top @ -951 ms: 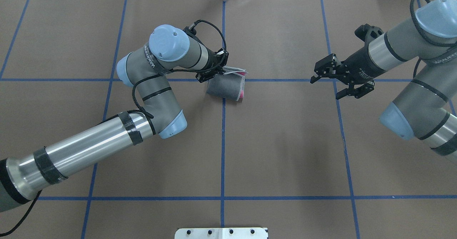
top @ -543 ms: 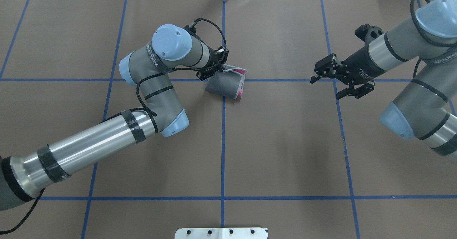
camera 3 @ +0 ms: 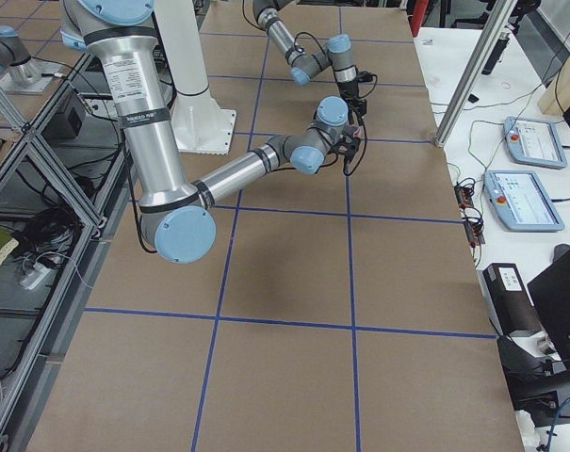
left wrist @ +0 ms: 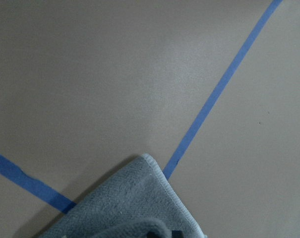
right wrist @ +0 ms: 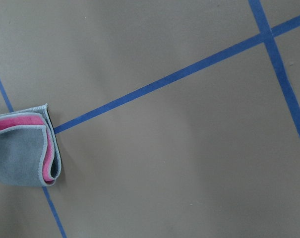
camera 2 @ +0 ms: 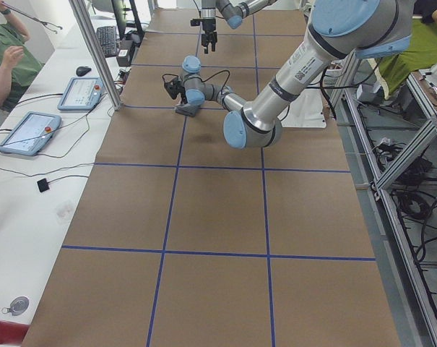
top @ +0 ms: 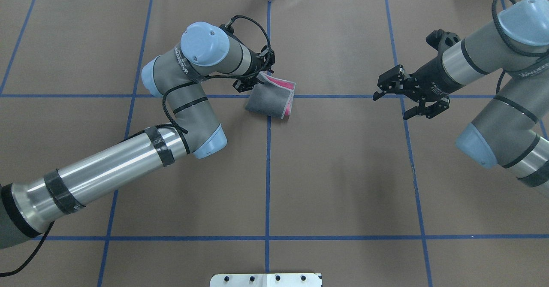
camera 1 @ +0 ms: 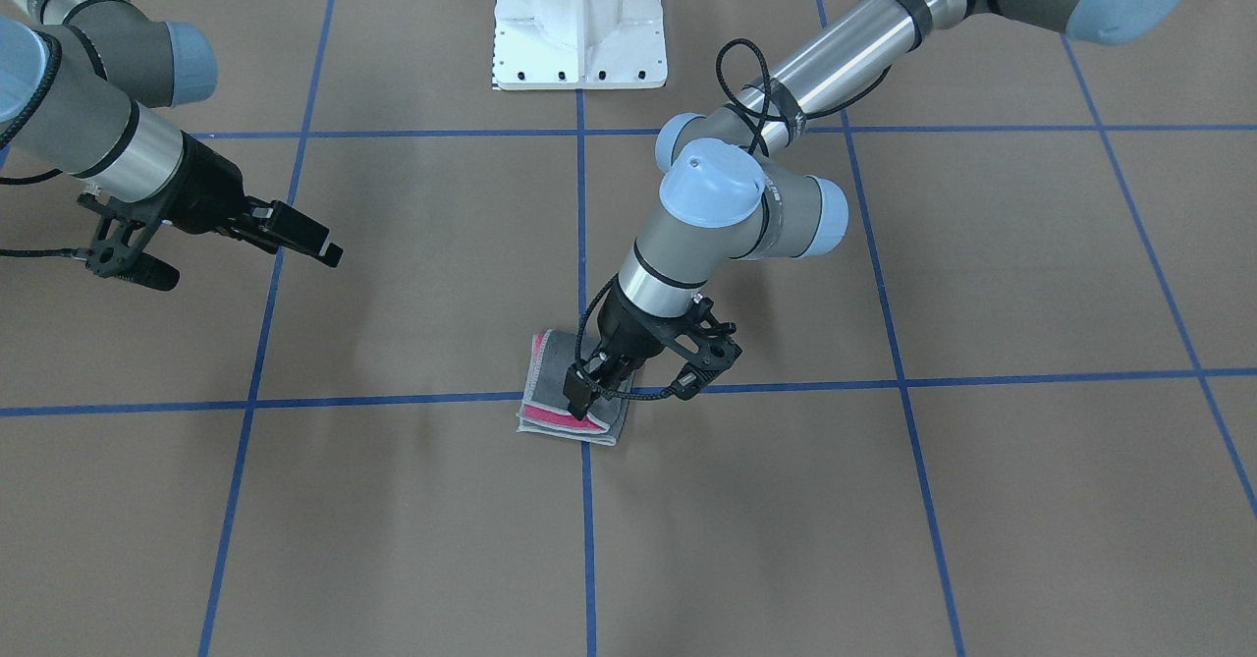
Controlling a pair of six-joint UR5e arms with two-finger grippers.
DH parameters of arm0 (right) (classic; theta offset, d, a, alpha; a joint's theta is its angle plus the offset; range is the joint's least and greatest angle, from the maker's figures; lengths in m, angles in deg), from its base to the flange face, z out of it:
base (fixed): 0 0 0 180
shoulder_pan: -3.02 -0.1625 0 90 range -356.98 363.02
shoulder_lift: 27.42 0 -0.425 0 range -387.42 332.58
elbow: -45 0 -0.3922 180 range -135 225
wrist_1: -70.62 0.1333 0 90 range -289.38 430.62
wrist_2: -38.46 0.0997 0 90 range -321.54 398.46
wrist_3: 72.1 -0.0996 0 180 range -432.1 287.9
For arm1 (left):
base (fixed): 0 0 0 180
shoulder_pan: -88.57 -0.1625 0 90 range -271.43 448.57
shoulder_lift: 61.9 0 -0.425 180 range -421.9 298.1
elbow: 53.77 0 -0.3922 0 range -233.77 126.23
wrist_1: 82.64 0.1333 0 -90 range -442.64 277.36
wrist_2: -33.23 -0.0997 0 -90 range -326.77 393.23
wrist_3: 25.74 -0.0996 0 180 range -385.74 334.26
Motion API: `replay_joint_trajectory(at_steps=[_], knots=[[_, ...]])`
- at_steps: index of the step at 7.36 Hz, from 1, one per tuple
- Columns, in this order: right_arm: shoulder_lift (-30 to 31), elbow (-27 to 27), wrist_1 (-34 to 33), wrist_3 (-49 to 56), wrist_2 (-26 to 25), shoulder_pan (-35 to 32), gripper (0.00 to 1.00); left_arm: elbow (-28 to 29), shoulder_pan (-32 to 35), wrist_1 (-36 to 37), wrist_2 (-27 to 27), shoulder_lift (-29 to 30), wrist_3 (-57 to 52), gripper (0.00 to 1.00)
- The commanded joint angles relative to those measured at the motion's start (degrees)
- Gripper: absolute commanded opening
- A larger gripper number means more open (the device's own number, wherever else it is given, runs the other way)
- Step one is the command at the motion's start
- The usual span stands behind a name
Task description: Fold towel twice with both arms
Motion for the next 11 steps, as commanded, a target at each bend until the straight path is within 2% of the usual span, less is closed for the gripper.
replay_joint_trajectory(at_steps=[1,5,11], knots=[[0.0,0.0,0.0,0.0,0.0,0.0,1.0,0.0,1.2,0.1,0.2,0.4,0.6,0.96],[-0.1,-0.2,0.0,0.0,0.0,-0.1,1.0,-0.5,-4.3,0.0,0.3,0.4,0.4,0.95],[-0.1,-0.1,0.0,0.1,0.0,-0.1,1.0,2.9,-4.6,-2.4,0.0,-0.2,-0.1,0.93]])
